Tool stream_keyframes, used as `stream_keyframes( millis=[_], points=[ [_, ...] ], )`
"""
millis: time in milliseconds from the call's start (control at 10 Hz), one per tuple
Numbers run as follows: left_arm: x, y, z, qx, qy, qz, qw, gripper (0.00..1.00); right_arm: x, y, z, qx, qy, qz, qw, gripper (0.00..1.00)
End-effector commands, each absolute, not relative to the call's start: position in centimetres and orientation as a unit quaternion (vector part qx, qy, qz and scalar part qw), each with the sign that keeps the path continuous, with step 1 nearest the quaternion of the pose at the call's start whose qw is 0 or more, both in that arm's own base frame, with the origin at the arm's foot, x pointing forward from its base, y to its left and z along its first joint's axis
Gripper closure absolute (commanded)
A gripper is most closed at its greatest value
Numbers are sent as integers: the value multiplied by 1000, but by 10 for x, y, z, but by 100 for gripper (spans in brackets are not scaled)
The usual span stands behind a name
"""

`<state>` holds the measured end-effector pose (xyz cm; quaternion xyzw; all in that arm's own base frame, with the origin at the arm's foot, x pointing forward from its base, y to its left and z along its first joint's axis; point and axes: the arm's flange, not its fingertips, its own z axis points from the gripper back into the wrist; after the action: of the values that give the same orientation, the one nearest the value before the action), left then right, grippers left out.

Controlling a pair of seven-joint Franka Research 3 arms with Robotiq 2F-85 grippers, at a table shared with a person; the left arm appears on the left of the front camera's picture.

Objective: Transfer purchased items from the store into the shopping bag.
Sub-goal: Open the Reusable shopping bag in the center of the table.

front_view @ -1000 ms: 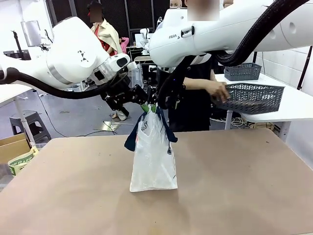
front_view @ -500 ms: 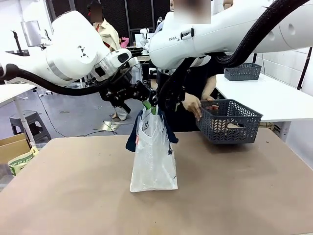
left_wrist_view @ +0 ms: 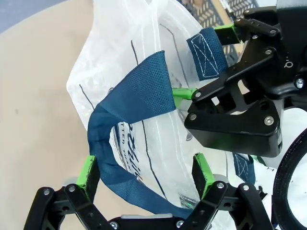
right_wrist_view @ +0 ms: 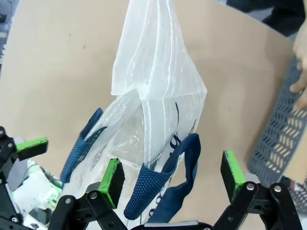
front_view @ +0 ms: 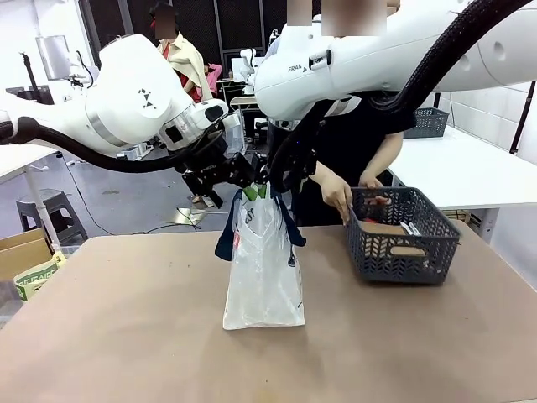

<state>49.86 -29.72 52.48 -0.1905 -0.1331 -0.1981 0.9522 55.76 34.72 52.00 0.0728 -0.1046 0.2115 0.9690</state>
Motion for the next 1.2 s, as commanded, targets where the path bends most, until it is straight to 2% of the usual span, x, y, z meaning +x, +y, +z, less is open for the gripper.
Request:
stream_keyframes(
  millis=[0,100,200,300,600,700,1100],
  points=[
    [500,-298,531,-194,-146,-196,950,0,559,345,521,73,-105,209,970,0],
    [500,-298,531,-194,-146,-196,950,0,559,345,521,73,-105,209,970,0],
    [499,-298,527,-191,-136,-198,952,19,558,347,521,73,-106,211,969,8],
    [498,-295,525,-186,-134,-191,955,38,553,348,519,55,-87,189,977,28],
    [497,-290,525,-184,-130,-186,956,97,542,345,523,77,-71,188,977,88],
    [497,-288,525,-183,-130,-185,957,100,539,345,524,73,-63,191,977,100],
    [493,-264,524,-174,-135,-160,962,100,535,326,528,43,-67,187,979,100]
  ],
)
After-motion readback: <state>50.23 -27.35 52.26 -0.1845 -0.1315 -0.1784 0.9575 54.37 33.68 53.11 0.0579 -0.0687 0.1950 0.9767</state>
